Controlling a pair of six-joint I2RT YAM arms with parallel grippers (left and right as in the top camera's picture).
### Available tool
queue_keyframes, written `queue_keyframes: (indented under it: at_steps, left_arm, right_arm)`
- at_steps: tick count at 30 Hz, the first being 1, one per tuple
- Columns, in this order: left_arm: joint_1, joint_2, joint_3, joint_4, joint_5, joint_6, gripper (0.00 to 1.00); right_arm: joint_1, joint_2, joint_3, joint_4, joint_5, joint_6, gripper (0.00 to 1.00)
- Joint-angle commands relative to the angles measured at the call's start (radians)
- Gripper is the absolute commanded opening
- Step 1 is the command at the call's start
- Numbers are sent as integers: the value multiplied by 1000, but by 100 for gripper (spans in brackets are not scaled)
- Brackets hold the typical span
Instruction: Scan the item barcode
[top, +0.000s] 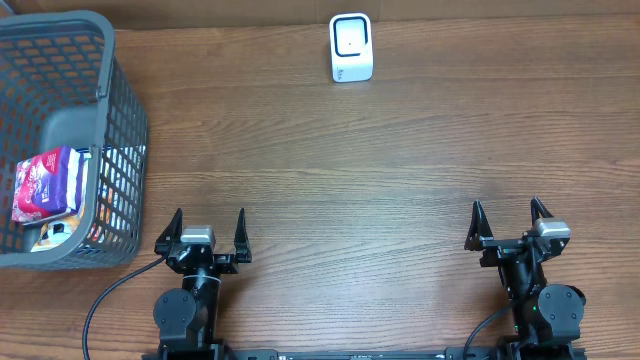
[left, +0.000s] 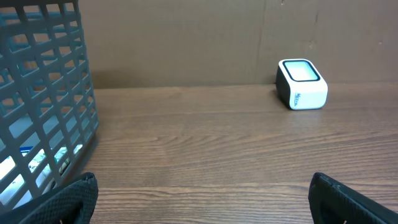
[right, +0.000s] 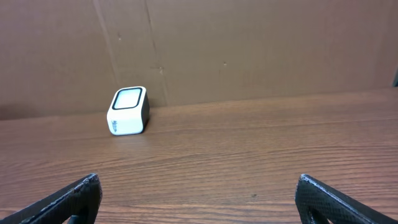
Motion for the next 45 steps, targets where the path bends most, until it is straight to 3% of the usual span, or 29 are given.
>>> queue_keyframes:
  at_steps: [1,7,13,19,24,28,31,36,40,43,45]
  left_arm:
    - [9,-11,-5,-1,-10,19,100]
    - [9,-11,-5,1,6,-5,100]
    - [9,-11,-5,1,20,-269,100]
    - [9,-11,-5,1,31,-309,100]
    - [9,-11,-4,40,194,-531,100]
    - [9,-11,10,198,364,-527,100]
    - [9,-11,81,232,395,-519,100]
    - [9,45,351,-5,359,-340,100]
    - [9,266,689,-407,261,-266,99]
    - [8,513,992,-684,427,-122,100]
    - [8,599,1094,-741,476,-63,100]
  right_arm:
    - [1,-8,-10,5,10,-4,100]
    - [1,-8,-10,5,10,-4,100]
    - [1,-8,-10,5,10,-4,100]
    - [1,-8,-10,5,10,-4,100]
    - [1,-8,-10,5,10,-4,100]
    - [1,-8,-10,5,10,-4,100]
    - [1,-8,-10,5,10,-4,100]
    - [1,-8,-10,5,10,-4,100]
    - [1,-8,-10,5,10,-4,100]
    - [1,-8,-10,5,10,-4,100]
    - [1,-8,-10,5,10,-4,100]
